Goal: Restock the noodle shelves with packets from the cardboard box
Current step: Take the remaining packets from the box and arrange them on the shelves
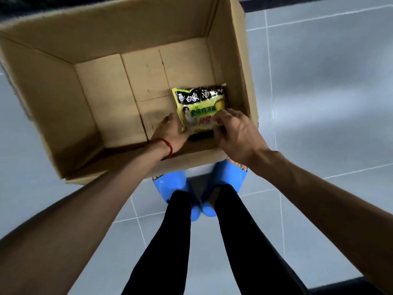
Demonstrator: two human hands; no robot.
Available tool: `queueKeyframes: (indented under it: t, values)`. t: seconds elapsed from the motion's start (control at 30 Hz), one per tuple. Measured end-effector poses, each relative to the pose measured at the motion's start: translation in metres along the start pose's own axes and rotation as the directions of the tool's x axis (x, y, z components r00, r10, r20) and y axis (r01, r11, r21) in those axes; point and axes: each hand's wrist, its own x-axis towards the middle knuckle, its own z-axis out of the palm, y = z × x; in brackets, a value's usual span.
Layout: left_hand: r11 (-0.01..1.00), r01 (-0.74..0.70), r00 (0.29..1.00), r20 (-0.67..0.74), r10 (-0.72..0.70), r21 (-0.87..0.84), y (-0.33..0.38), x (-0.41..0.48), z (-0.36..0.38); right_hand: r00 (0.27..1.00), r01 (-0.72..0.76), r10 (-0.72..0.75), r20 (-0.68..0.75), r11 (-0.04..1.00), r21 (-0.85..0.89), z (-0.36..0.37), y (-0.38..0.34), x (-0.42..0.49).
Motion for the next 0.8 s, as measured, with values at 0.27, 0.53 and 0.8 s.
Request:
queueKeyframes:
  t: [0.27, 0.53, 0.8]
  values:
    - [0.794, 0.236, 0.969, 0.075, -0.235, -0.561, -0.005, 0.062, 0.046, 0.997, -0.055, 0.055, 0.055, 0.998, 0.003, 0.031, 0.015, 0.011]
    - [0.761, 0.295, 0.955, 0.152, -0.255, -0.577, -0.008, 0.065, 0.046, 0.988, -0.135, 0.132, 0.08, 0.99, 0.031, 0.033, 0.013, 0.02]
    - [0.792, 0.204, 0.978, 0.093, -0.185, -0.576, -0.017, 0.066, 0.058, 0.979, -0.172, 0.166, 0.114, 0.984, 0.043, 0.03, 0.012, 0.022]
